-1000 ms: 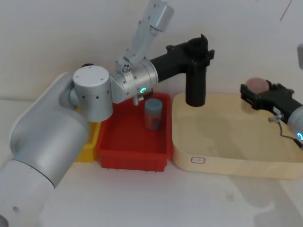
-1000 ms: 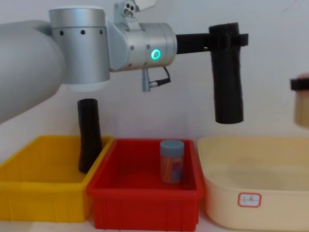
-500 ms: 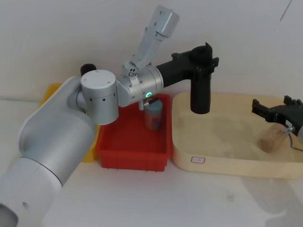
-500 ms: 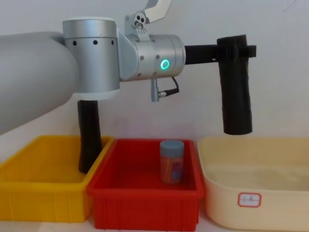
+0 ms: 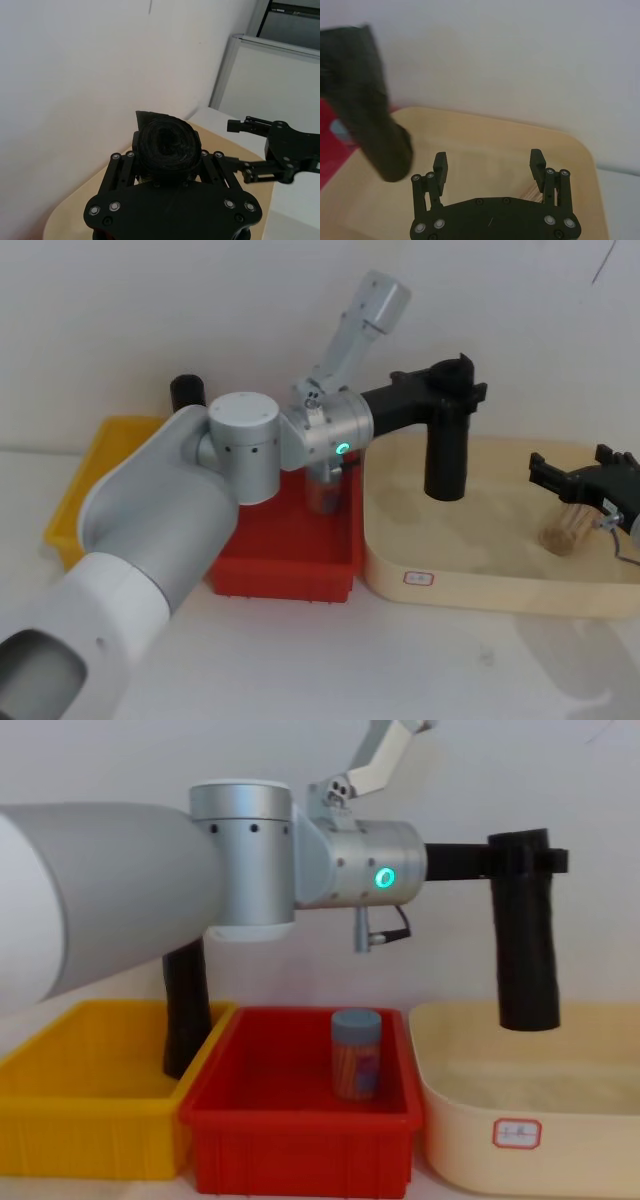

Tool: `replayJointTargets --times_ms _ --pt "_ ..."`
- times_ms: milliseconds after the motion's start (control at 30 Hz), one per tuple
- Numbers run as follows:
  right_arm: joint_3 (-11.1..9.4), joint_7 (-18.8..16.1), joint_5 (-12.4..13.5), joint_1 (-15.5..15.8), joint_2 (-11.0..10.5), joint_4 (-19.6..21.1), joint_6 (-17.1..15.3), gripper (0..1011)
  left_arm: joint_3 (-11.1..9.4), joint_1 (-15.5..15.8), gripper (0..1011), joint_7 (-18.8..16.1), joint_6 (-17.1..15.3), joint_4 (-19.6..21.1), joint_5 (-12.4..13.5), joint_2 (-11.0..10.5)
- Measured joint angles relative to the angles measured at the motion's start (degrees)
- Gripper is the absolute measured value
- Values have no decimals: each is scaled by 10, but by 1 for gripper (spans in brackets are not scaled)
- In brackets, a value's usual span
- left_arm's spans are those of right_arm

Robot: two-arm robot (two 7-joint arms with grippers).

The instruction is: Pick up the garbage bag with the one hand and transfer it to the other hand.

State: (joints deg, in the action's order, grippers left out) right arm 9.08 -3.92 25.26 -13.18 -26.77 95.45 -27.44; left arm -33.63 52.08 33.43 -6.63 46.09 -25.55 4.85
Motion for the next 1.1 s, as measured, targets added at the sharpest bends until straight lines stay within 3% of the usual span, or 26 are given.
replayJointTargets --times_ms 467,833,1100 --pt "-3 -86 40 14 -17 13 26 1001 -17 46 497 9 48 -92 19 53" --pt "13 -176 79 -4 -30 -17 33 1001 -24 53 497 11 54 -102 29 65" --pt "29 -205 87 -33 -28 -53 37 1001 -25 47 497 15 49 -92 34 64"
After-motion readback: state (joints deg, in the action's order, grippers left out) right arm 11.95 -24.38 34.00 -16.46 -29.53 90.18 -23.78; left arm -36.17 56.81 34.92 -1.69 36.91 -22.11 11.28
